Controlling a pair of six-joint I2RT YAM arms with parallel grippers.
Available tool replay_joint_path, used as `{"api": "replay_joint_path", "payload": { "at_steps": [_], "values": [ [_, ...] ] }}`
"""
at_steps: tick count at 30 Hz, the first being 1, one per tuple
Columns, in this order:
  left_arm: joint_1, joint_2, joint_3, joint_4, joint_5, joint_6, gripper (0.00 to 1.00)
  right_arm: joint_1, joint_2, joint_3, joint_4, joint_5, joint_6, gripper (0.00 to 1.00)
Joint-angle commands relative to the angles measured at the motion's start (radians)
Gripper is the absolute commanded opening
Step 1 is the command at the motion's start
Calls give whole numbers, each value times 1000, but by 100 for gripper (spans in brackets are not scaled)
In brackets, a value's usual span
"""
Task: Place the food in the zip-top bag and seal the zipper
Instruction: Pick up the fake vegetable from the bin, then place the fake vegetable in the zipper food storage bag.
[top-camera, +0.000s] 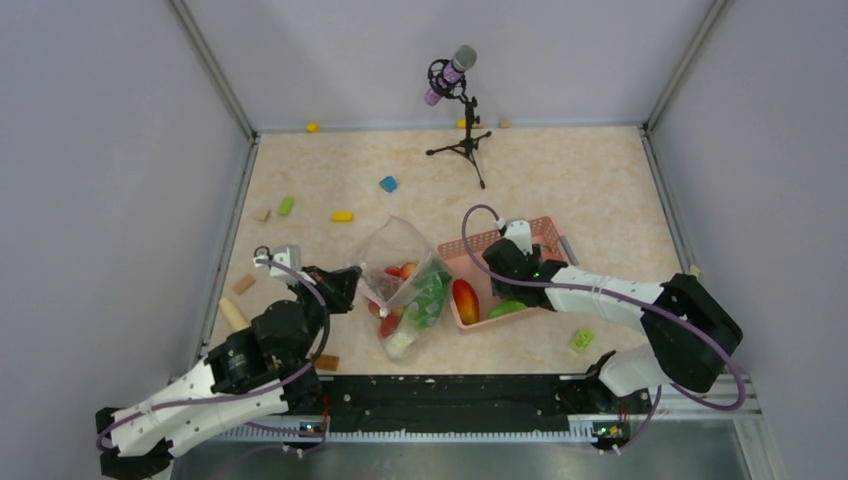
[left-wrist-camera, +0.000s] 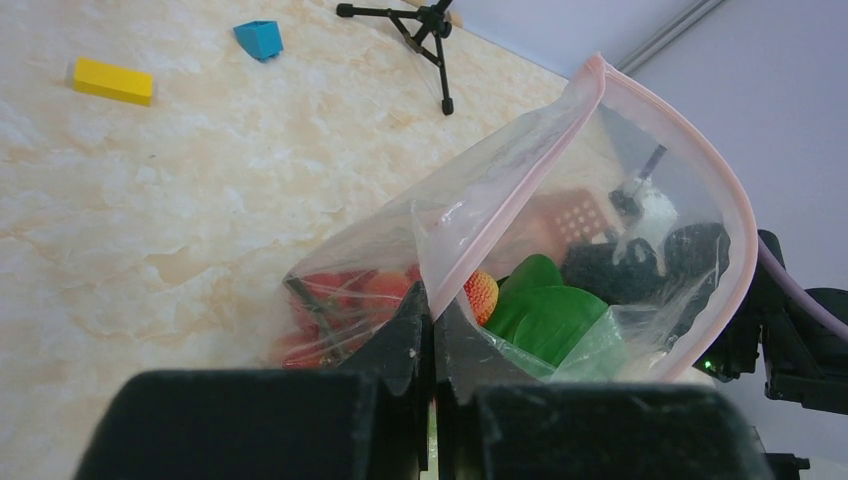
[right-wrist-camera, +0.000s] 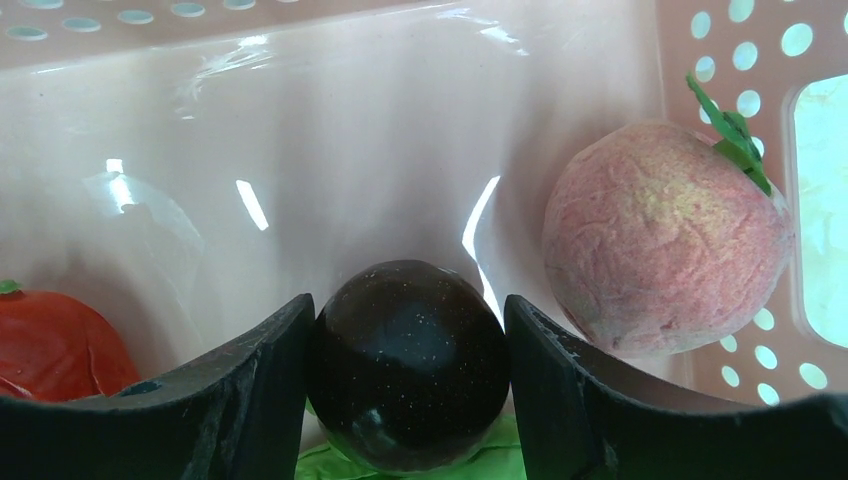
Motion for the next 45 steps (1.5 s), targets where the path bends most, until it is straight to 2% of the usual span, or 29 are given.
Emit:
{"api": "replay_joint_path", "payload": {
  "at_steps": [1,7,13,18,24,28,33,36,42,45],
  "values": [
    [3,18,-7,44,30,15,0,-3,-8,35,12,27,10,56],
    [4,-7,-10,51,54,19,0,-3,-57,17,31,36,7,47],
    [4,-29,-22,59,47,17,0,-3,-177,-15,66,-18,-20,43],
    [3,-26,-22,60,47,17,0,-4,-341,-52,122,-66,-32,43],
    [4,-25,-27,67,51,19,0,-3,-549,-63,193,-248,-48,43],
    [4,-20,-26,76,66,22,0,-3,-641,-6,215,-360,-42,41],
    [4,-11,-26,78,71,25,0,-3,-645,83,284,-585,-10,41],
    [4,-6,-24,80,78,26,0,-3,-609,140,347,-662,2,41],
    [4,-8,-19,84,115,36,0,-2,-434,269,425,-867,33,41],
    [4,-14,-20,87,128,40,0,17,-360,310,456,-915,58,41]
  ]
}}
